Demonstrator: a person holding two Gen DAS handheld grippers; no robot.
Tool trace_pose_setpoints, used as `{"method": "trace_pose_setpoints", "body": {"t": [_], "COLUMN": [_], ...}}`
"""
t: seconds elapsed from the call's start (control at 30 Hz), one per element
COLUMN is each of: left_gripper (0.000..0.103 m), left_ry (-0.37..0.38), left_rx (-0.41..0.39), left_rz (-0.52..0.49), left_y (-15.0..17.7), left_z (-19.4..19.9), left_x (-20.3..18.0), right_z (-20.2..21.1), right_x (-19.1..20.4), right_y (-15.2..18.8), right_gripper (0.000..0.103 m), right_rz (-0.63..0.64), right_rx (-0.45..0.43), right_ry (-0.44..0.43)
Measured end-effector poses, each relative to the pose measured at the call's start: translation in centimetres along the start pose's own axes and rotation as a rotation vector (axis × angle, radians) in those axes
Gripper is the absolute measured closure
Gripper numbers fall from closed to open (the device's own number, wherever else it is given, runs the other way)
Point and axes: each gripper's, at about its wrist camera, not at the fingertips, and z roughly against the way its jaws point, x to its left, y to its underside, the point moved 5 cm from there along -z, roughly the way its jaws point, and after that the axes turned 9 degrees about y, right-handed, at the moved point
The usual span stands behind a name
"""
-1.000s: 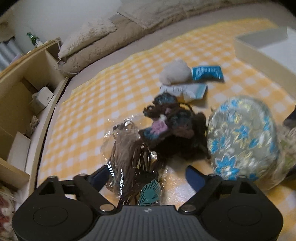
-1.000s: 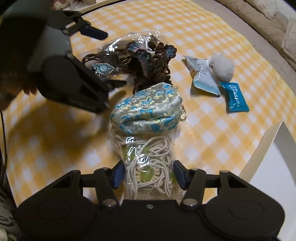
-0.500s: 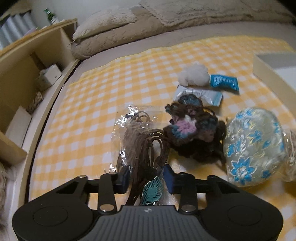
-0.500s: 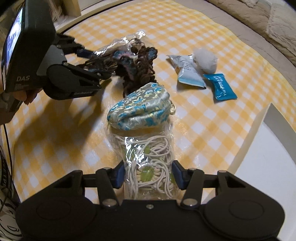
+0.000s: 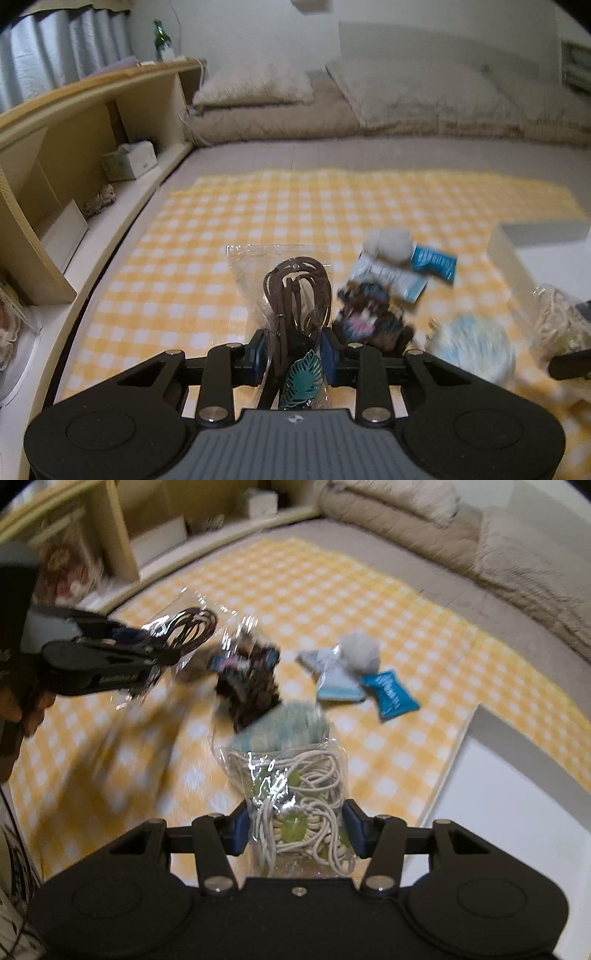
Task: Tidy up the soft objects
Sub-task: 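Grasp the bagged white beaded cable with right tool while left grasps bagged brown cords, then carry both bags over the white box with both tools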
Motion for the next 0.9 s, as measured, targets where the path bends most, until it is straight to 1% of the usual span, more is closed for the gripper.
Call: {"method": "trace_pose_setpoints", "body": {"t": [0.2, 0.3, 0.47, 0.57, 0.8, 0.9], "left_gripper": [0.072, 0.072, 0.072, 0.072, 0.072, 0.072], "left_ry": [0.046, 0.082, 0.161, 0.207, 0.314, 0.364], "left_rx": [-0.090, -0.132, -0.190, -0.211, -0.216, -0.176], "left_rz": [0.042, 0.062, 0.076, 0.077, 0.083, 0.089], "left_y": [-2.0, -2.9, -4.3, -5.0, -5.5, -5.0], "left_z": [2.5, 3.2, 3.9, 4.0, 3.4, 2.3], "left_x": [-1.8, -3.2, -6.6, -8.9, -14.2, -16.5], "right_z": [3.0, 4.2, 6.6, 7.7, 9.0, 9.1], "right_x": [-1.7, -3.0, -6.1, -8.3, -13.5, -15.5], "right_y": [-0.5, -0.5, 0.3, 1.0, 3.8, 5.2], "right_gripper": [0.052, 0.052, 0.052, 0.052, 0.052, 0.052], "right_rz": [-0.091, -0.153, -0.250, -0.304, -0.418, -0.467], "right_rx": [-0.087, -0.125, -0.186, -0.208, -0.204, -0.186], "right_ry": [0.043, 0.074, 0.148, 0.191, 0.285, 0.318]}}
